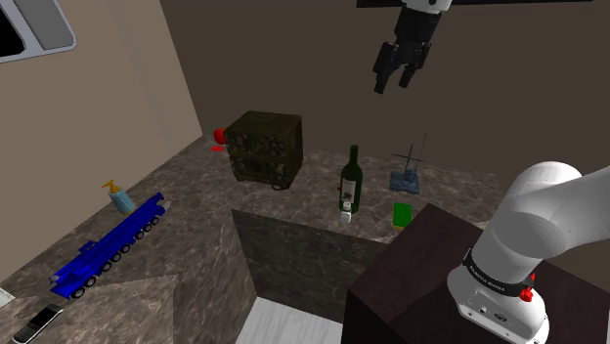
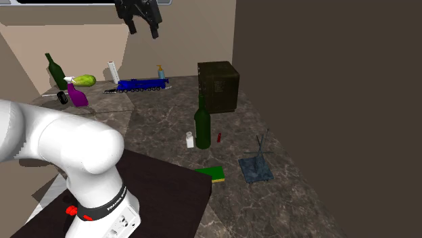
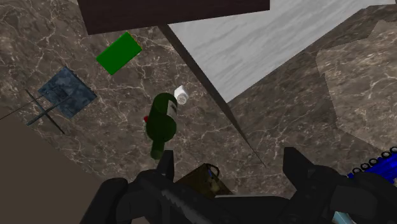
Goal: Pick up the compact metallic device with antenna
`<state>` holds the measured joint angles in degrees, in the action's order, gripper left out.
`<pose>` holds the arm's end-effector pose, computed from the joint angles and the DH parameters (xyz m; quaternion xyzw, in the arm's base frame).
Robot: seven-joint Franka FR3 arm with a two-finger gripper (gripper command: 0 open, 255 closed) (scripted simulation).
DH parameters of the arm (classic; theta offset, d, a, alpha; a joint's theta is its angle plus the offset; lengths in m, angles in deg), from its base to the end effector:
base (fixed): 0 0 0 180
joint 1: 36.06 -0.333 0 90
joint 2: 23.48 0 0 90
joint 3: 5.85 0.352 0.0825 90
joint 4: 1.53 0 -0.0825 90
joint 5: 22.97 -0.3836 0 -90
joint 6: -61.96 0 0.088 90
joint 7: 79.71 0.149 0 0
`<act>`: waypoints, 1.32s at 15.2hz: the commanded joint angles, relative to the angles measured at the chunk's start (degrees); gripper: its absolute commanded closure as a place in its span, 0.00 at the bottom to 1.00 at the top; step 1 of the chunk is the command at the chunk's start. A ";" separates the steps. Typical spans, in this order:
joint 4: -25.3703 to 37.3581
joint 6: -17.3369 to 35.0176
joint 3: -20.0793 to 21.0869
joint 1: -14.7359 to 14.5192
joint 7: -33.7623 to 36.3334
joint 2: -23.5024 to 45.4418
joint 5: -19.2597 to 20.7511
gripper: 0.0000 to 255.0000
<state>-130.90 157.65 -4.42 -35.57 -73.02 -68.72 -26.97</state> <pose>0.2972 0.0177 0.6325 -0.9932 0.0526 -0.0987 0.0324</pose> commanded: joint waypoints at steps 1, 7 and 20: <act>0.00 0.00 0.00 0.00 0.00 0.00 0.00 0.00; -5.90 5.23 -5.81 0.98 -8.52 2.14 3.47 0.00; -10.41 18.75 -18.83 3.36 -26.76 16.19 10.29 0.00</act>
<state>-141.09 175.14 -22.41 -32.28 -98.49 -53.90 -17.03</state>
